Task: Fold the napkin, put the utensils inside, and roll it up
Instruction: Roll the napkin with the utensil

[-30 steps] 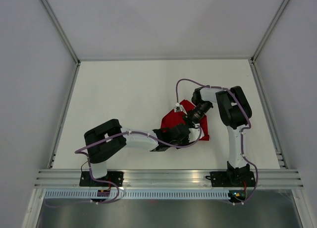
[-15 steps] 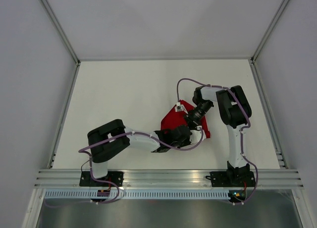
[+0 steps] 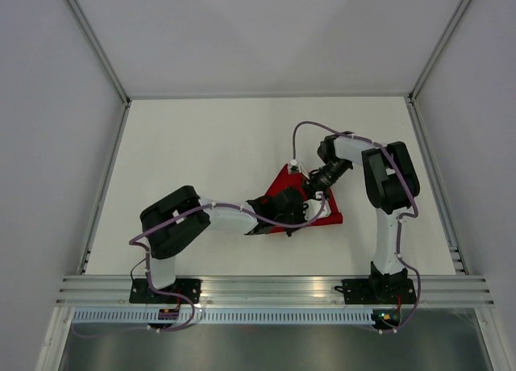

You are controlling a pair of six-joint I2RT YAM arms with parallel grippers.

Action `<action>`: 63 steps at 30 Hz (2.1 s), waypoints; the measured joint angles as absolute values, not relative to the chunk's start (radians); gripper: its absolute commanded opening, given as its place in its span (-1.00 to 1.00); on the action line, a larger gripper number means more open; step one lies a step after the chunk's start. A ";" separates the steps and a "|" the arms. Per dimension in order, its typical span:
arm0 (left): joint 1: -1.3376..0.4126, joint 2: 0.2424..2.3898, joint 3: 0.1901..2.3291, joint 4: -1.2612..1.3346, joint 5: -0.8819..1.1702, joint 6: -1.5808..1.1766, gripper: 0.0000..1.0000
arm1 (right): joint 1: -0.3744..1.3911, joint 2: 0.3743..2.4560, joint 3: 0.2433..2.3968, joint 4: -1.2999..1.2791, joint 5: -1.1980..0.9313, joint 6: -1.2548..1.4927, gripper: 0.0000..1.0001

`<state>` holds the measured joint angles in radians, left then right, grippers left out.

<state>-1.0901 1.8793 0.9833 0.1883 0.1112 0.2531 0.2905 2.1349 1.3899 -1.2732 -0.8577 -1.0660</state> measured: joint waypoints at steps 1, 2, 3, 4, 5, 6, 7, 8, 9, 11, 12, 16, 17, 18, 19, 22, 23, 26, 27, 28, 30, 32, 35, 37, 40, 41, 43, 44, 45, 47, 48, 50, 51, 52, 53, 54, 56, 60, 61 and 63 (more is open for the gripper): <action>-1.080 1.880 0.986 0.185 0.134 0.248 -0.95 | 0.284 2.121 1.390 -1.253 -0.852 -1.060 0.20; -1.069 1.882 0.990 0.180 0.159 0.242 -0.95 | 0.274 2.106 1.389 -1.234 -0.846 -1.050 0.21; -1.060 1.884 0.993 0.177 0.179 0.234 -0.95 | 0.265 2.092 1.389 -1.221 -0.841 -1.044 0.21; -1.046 1.885 0.996 0.173 0.208 0.225 -0.95 | 0.250 2.072 1.388 -1.205 -0.838 -1.036 0.21; -1.033 1.887 0.998 0.171 0.237 0.215 -0.95 | 0.233 2.050 1.388 -1.190 -0.837 -1.028 0.21; -1.018 1.890 1.000 0.169 0.268 0.205 -0.95 | 0.215 2.026 1.387 -1.174 -0.837 -1.017 0.21; -1.002 1.892 1.002 0.166 0.301 0.196 -0.95 | 0.196 2.000 1.382 -1.155 -0.837 -1.008 0.21; -0.986 1.896 1.003 0.165 0.336 0.184 -0.95 | 0.174 1.974 1.378 -1.142 -0.839 -0.999 0.21; -0.972 1.899 1.005 0.164 0.363 0.174 -0.95 | 0.152 1.947 1.371 -1.124 -0.841 -0.990 0.21; -0.937 1.912 1.014 0.159 0.440 0.150 -0.95 | 0.112 1.888 1.337 -1.078 -0.841 -0.978 0.20; -0.919 1.922 1.021 0.159 0.482 0.136 -0.95 | 0.095 1.863 1.319 -1.060 -0.841 -0.972 0.20; -0.858 1.975 1.062 0.146 0.643 0.084 -0.95 | 0.056 1.684 1.132 -0.900 -0.812 -0.949 0.26; -0.843 1.995 1.077 0.140 0.690 0.070 -0.95 | 0.061 1.629 1.077 -0.867 -0.801 -0.944 0.27; -0.833 2.009 1.089 0.134 0.723 0.060 -0.95 | 0.067 1.583 1.032 -0.833 -0.787 -0.938 0.28; -0.816 2.033 1.110 0.124 0.776 0.047 -0.95 | 0.076 1.524 0.974 -0.781 -0.771 -0.933 0.32; -0.781 2.088 1.157 0.099 0.888 0.017 -0.95 | 0.133 1.350 0.814 -0.627 -0.698 -0.909 0.40; -0.772 2.105 1.173 0.089 0.922 0.010 -0.95 | 0.152 1.310 0.777 -0.595 -0.683 -0.908 0.41; -0.754 2.150 1.218 0.049 0.999 -0.008 -0.95 | 0.268 1.193 0.653 -0.469 -0.600 -0.891 0.44; -0.751 2.161 1.229 0.037 1.016 -0.014 -0.95 | 0.303 1.179 0.630 -0.441 -0.579 -0.888 0.44; -0.748 2.172 1.242 0.022 1.035 -0.021 -0.95 | 0.341 1.172 0.608 -0.413 -0.554 -0.885 0.44; -0.743 2.192 1.261 -0.002 1.068 -0.034 -0.95 | 0.413 1.175 0.574 -0.357 -0.508 -0.882 0.44; -0.741 2.207 1.274 -0.025 1.096 -0.045 -0.95 | 0.465 1.182 0.551 -0.317 -0.465 -0.878 0.44; -0.740 2.228 1.295 -0.065 1.131 -0.060 -0.95 | 0.537 1.209 0.529 -0.258 -0.409 -0.872 0.44; -0.740 2.237 1.305 -0.086 1.142 -0.065 -0.95 | 0.575 1.227 0.524 -0.230 -0.381 -0.863 0.44; -0.739 2.246 1.316 -0.113 1.156 -0.068 -0.95 | 0.618 1.248 0.520 -0.199 -0.351 -0.855 0.41; -0.739 2.247 1.317 -0.118 1.158 -0.069 -0.95 | 0.630 1.253 0.519 -0.190 -0.342 -0.851 0.39; -0.739 2.247 1.317 -0.131 1.161 -0.069 -0.95 | 0.650 1.265 0.517 -0.179 -0.333 -0.845 0.28; -0.739 2.248 1.317 -0.136 1.162 -0.070 -0.95 | 0.657 1.271 0.517 -0.176 -0.331 -0.840 0.24; -0.737 2.248 1.317 -0.141 1.163 -0.070 -0.95 | 0.665 1.282 0.517 -0.171 -0.329 -0.839 0.15; -0.736 2.249 1.317 -0.149 1.165 -0.071 -0.95 | 0.673 1.299 0.518 -0.164 -0.326 -0.834 0.05; -0.736 2.249 1.317 -0.154 1.165 -0.071 -0.95 | 0.677 1.305 0.519 -0.158 -0.327 -0.833 -0.09; -0.734 2.249 1.320 -0.163 1.165 -0.071 -0.95 | 0.680 1.312 0.520 -0.157 -0.332 -0.829 -0.31; -0.733 2.249 1.321 -0.168 1.164 -0.071 -0.95 | 0.684 1.314 0.520 -0.160 -0.335 -0.826 -0.46; -0.731 2.249 1.321 -0.173 1.164 -0.070 -0.94 | 0.686 1.316 0.521 -0.162 -0.336 -0.825 -0.54; -0.729 2.249 1.322 -0.178 1.165 -0.070 -0.92 | 0.686 1.317 0.522 -0.162 -0.338 -0.826 -0.61; -0.728 2.249 1.322 -0.180 1.164 -0.070 -0.80 | 0.687 1.320 0.524 -0.164 -0.339 -0.829 -0.63; -0.725 2.248 1.323 -0.186 1.164 -0.070 -0.64 | 0.687 1.325 0.531 -0.173 -0.341 -0.834 -0.74; -0.721 2.233 1.323 -0.205 1.142 -0.071 -0.22 | 0.687 1.348 0.559 -0.207 -0.347 -0.836 -0.81; -0.721 2.222 1.323 -0.217 1.130 -0.071 -0.18 | 0.687 1.354 0.567 -0.215 -0.350 -0.836 -0.81; -0.720 2.191 1.322 -0.237 1.086 -0.071 -0.08 | 0.687 1.365 0.578 -0.230 -0.357 -0.838 -0.82</action>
<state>-0.7197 2.1910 1.3224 -0.2375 1.0863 -0.0708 0.6872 1.3651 0.5781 -0.2302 -0.3573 -0.8379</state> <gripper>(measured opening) 0.411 0.266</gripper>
